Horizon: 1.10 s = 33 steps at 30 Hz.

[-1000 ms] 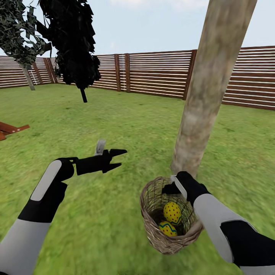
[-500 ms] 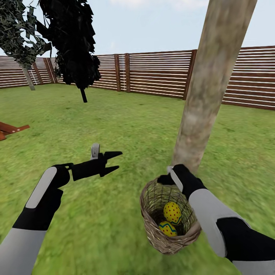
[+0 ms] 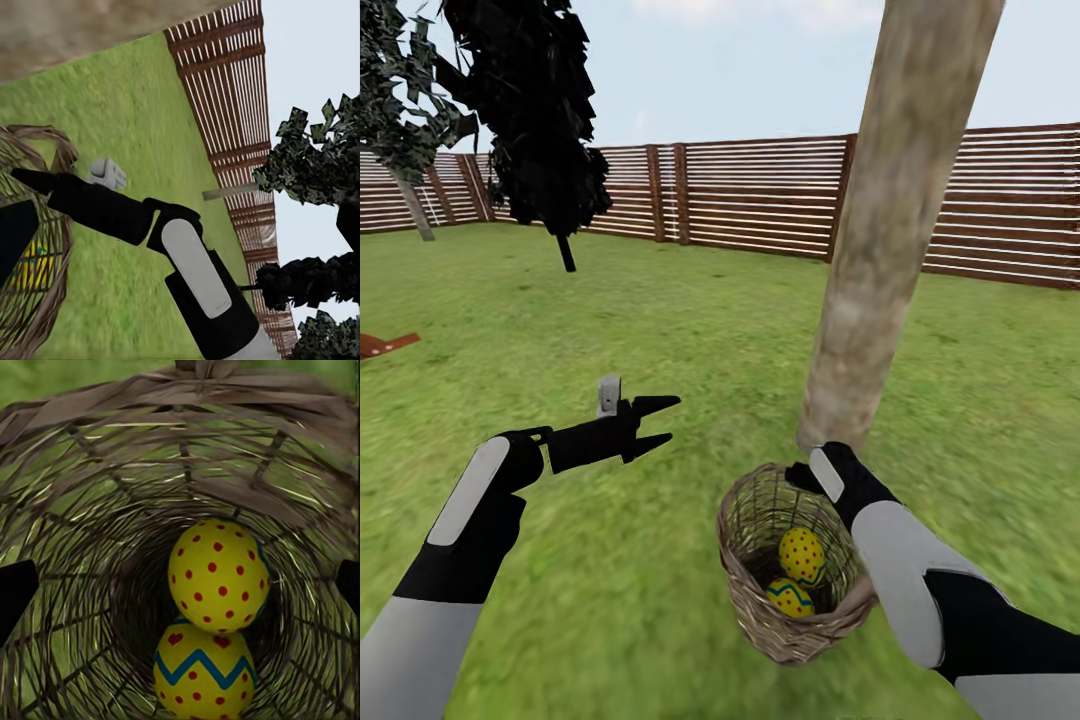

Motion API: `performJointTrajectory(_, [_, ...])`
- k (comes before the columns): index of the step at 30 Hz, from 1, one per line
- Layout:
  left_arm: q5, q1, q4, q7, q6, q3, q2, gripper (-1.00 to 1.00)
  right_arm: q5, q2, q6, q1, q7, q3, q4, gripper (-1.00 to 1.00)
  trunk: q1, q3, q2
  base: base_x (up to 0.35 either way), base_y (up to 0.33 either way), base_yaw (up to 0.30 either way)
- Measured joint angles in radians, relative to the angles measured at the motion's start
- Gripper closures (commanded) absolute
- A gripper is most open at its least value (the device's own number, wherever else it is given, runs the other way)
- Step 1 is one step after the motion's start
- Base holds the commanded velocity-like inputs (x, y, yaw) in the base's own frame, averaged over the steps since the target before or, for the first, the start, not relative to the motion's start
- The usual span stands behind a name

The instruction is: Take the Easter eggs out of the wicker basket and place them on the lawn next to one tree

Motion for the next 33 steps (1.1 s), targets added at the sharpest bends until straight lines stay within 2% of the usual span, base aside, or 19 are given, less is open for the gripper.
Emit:
performJointTrajectory(15, [0.000,0.000,0.004,-0.002,0.000,0.000,0.000,-1.00,0.001,0.003,-0.002,0.000,0.001,0.000,0.001,-1.00,0.000,0.017,0.000,0.000,0.018,-0.217])
performJointTrajectory(23, [0.001,0.000,0.004,-0.002,0.000,0.000,0.000,-1.00,0.003,0.006,-0.002,0.000,0.002,0.001,0.001,-1.00,0.000,0.018,0.000,0.000,0.221,-0.021])
performJointTrajectory(33, [0.000,0.000,0.004,-0.002,0.000,0.000,0.002,-1.00,0.003,0.006,-0.039,0.000,0.001,0.002,0.003,-1.00,0.000,0.019,0.000,0.000,0.025,0.000])
